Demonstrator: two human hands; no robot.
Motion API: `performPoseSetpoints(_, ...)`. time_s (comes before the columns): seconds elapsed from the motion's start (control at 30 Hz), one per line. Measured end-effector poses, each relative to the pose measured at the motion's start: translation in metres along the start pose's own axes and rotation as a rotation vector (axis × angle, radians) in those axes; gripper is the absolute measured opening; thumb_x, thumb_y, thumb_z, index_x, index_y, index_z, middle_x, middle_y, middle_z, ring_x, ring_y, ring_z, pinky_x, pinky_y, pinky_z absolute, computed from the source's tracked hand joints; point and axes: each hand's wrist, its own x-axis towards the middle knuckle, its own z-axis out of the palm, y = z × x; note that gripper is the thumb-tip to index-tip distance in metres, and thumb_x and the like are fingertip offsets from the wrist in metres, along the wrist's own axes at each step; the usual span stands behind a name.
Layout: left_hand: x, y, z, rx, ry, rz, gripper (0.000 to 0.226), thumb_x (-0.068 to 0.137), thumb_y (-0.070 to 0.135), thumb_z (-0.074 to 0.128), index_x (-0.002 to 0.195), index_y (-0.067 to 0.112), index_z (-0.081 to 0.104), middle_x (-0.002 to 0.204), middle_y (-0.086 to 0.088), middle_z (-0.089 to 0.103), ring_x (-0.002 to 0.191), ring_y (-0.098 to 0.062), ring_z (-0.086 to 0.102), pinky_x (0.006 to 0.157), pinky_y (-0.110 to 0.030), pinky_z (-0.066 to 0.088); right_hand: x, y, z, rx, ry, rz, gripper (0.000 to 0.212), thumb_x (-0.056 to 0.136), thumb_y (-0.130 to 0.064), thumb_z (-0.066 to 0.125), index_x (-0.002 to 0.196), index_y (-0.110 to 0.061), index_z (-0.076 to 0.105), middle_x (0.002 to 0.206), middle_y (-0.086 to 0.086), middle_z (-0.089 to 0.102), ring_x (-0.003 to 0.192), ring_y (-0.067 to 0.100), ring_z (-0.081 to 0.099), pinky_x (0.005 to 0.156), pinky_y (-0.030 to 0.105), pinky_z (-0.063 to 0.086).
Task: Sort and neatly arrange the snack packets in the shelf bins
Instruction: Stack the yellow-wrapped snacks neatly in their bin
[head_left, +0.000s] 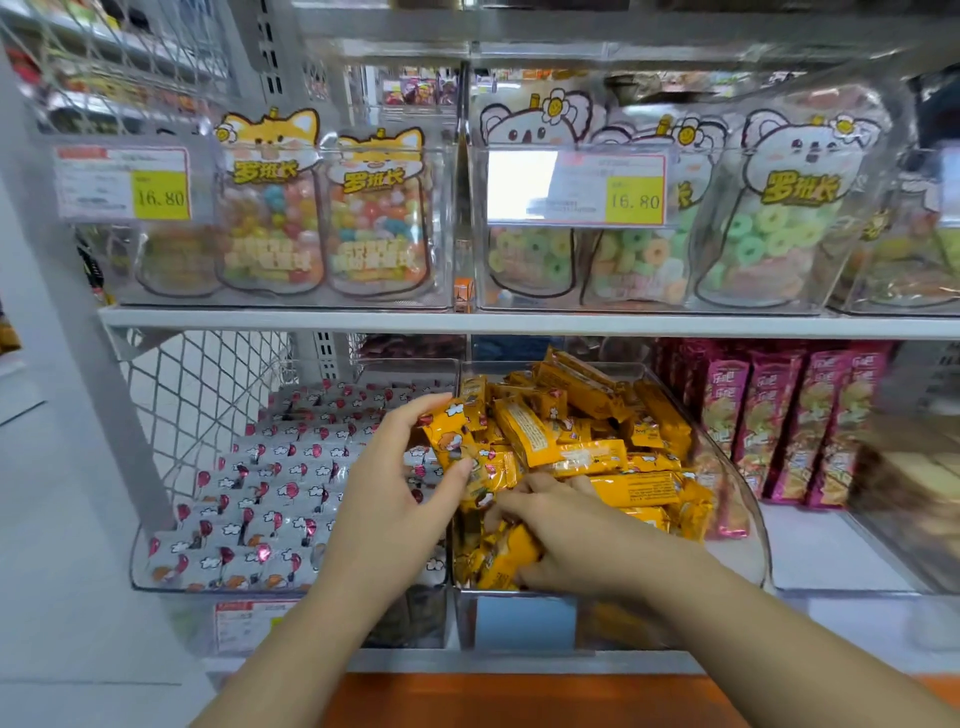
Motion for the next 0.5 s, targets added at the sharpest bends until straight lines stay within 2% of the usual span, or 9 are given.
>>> performPoseSetpoints(0.07,0.000,0.000,0.001,-0.013,0.021,-0.004,0.049,0.083,0.024,0.068,0.119,0.049,0.045,0.118,0.016,0.058,0.113,-0.001,0.052,0.098,-0.033,0.045,0.001,0.004,0.004,0.055,0.043,-0.012,0.039,0.080,-0.031,0.063,0.113,-0.040,0.043,0.125,-0.001,0.040,0.106,0.018,0.033,0.095,0.036,0.026)
performPoseSetpoints(0.13,0.001,0.000,0.000,-0.031,0.052,-0.007,0.049,0.083,0.023,0.068,0.116,0.051,0.044,0.114,0.016,0.059,0.109,0.002,0.053,0.095,-0.023,0.045,0.000,0.009,0.004,0.180,0.150,-0.023,0.036,0.077,-0.032,0.066,0.102,-0.042,0.041,0.117,-0.007,0.044,0.108,0.016,0.039,0.095,0.035,0.031)
performPoseSetpoints(0.2,0.003,0.000,0.001,-0.040,0.072,-0.012,0.050,0.083,0.022,0.068,0.112,0.055,0.043,0.109,0.017,0.060,0.105,0.005,0.054,0.089,-0.013,0.043,-0.003,0.016,0.000,0.352,0.254,-0.021,0.038,0.075,-0.029,0.070,0.097,-0.041,0.041,0.107,-0.008,0.049,0.098,0.014,0.047,0.086,0.032,0.042)
performPoseSetpoints(0.27,0.005,-0.001,0.003,-0.039,0.071,-0.024,0.051,0.083,0.022,0.068,0.109,0.058,0.042,0.110,0.017,0.059,0.105,0.003,0.055,0.090,-0.015,0.043,-0.006,0.020,-0.007,0.565,0.333,0.002,0.041,0.075,-0.022,0.072,0.096,-0.039,0.041,0.097,-0.001,0.058,0.078,0.020,0.058,0.070,0.036,0.049)
performPoseSetpoints(0.33,0.006,-0.001,0.006,-0.052,0.077,-0.042,0.049,0.084,0.021,0.068,0.108,0.056,0.043,0.107,0.019,0.059,0.101,0.005,0.055,0.087,-0.015,0.042,-0.006,0.023,-0.013,0.761,0.392,0.082,0.049,0.076,-0.016,0.073,0.104,-0.038,0.040,0.100,-0.001,0.058,0.061,0.016,0.058,0.062,0.034,0.050)
performPoseSetpoints(0.37,0.007,0.000,0.007,-0.068,0.085,-0.056,0.047,0.084,0.020,0.068,0.108,0.054,0.044,0.104,0.020,0.059,0.098,0.007,0.055,0.083,-0.011,0.042,-0.006,0.024,-0.015,0.807,0.411,0.139,0.054,0.076,-0.017,0.074,0.111,-0.038,0.039,0.104,-0.005,0.055,0.062,0.009,0.057,0.064,0.028,0.051)
performPoseSetpoints(0.43,0.009,0.000,0.009,-0.099,0.109,-0.077,0.045,0.085,0.018,0.067,0.107,0.051,0.044,0.099,0.021,0.059,0.092,0.007,0.056,0.076,-0.008,0.043,-0.004,0.026,-0.018,0.850,0.407,0.233,0.065,0.077,-0.022,0.074,0.127,-0.034,0.036,0.107,-0.015,0.050,0.075,0.001,0.056,0.065,0.010,0.047)
performPoseSetpoints(0.47,0.010,0.000,0.010,-0.110,0.122,-0.082,0.045,0.086,0.017,0.066,0.108,0.050,0.045,0.097,0.022,0.060,0.089,0.006,0.056,0.074,-0.008,0.043,-0.003,0.027,-0.020,0.886,0.395,0.269,0.070,0.076,-0.025,0.074,0.134,-0.031,0.035,0.108,-0.015,0.052,0.082,0.000,0.056,0.066,0.009,0.045)
performPoseSetpoints(0.5,0.012,0.001,0.011,-0.124,0.130,-0.088,0.045,0.086,0.016,0.066,0.109,0.048,0.045,0.095,0.021,0.060,0.084,0.005,0.057,0.071,-0.007,0.044,-0.002,0.030,-0.020,0.936,0.386,0.298,0.075,0.075,-0.029,0.075,0.138,-0.027,0.034,0.112,-0.009,0.055,0.087,0.004,0.059,0.070,0.014,0.047)
